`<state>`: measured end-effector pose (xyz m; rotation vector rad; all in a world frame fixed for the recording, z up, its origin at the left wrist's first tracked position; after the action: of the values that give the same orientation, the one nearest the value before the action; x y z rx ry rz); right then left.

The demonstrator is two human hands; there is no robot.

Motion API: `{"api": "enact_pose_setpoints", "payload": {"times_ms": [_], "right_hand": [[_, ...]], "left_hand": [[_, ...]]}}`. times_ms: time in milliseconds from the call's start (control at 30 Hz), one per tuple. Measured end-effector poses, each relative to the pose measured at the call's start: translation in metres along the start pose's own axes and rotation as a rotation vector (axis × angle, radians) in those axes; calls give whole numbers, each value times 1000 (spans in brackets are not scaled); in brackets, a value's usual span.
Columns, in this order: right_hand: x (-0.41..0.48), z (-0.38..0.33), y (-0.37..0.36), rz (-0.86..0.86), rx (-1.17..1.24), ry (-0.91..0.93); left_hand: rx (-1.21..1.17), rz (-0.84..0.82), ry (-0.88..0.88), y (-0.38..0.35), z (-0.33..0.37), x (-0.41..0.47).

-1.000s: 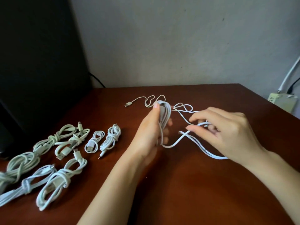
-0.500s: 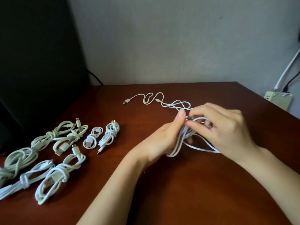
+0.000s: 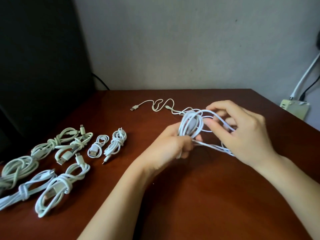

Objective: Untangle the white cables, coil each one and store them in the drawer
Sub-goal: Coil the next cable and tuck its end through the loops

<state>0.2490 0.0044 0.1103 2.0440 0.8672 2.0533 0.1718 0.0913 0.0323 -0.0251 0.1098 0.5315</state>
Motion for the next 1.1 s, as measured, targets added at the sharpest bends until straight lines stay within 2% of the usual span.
{"api": "enact_pose_setpoints", "payload": {"times_ms": [133, 233, 400, 533, 667, 1100], "right_hand": [[-5, 9, -20, -146, 97, -125], [-7, 13, -26, -198, 140, -164], [-5, 2, -30, -279, -2, -48], [-2, -12, -27, -331, -214, 143], [2, -15, -18, -293, -317, 230], [-3, -45, -41, -347, -257, 332]], "left_hand": [[-310, 86, -6, 22, 1, 2], [-452, 178, 34, 36, -5, 3], [-644, 190, 117, 38, -15, 7], [-719, 190, 120, 43, -16, 9], [-718, 163, 99, 40, -14, 9], [-532, 92, 13, 26, -5, 6]]}}
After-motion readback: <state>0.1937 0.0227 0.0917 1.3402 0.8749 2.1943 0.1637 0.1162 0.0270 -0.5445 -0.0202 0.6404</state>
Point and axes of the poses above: each hand's wrist, its own x-axis towards the middle knuckle, its own y-axis out of the back of the hand, z = x × y, the point moved 10 cm from there along x, towards the middle knuckle, and after that the axes turned 13 degrees about y, right-handed, at the moved point
